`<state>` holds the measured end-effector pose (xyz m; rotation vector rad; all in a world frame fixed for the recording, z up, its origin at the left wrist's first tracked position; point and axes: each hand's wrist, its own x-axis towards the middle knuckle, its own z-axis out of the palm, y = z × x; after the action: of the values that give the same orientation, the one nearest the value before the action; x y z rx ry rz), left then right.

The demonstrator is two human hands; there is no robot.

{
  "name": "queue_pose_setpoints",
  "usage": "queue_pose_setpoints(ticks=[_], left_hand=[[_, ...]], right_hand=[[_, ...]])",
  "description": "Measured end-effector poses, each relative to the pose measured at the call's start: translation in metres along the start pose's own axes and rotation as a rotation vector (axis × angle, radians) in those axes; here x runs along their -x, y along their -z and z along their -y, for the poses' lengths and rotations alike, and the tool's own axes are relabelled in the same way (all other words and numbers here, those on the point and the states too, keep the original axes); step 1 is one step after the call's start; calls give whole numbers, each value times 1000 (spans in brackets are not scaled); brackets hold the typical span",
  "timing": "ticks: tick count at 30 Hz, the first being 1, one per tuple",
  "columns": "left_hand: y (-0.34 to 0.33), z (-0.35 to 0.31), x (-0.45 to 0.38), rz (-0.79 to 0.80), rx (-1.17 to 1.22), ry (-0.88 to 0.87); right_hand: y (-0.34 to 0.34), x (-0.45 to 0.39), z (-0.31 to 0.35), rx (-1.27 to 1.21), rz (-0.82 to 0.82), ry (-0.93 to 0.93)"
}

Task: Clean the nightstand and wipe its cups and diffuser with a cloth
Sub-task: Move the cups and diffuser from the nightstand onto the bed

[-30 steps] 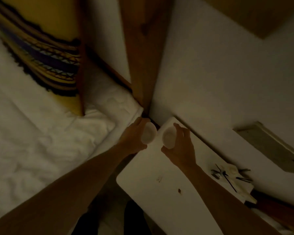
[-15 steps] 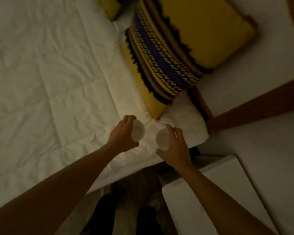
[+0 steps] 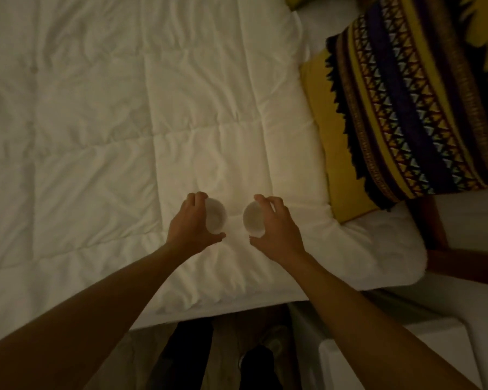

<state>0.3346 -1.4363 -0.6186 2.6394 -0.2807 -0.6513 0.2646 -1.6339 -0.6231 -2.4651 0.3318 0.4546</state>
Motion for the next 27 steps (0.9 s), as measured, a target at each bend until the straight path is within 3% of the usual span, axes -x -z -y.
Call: queue_pose_setpoints(ticks=[15,27], left_hand=[[-22,13,-14,47,-32,-65],[11,-20,16,65,-183,-175]], right_hand=[[-21,-21,1,56,-2,-54],[17,56,-27,26,-127,-120]])
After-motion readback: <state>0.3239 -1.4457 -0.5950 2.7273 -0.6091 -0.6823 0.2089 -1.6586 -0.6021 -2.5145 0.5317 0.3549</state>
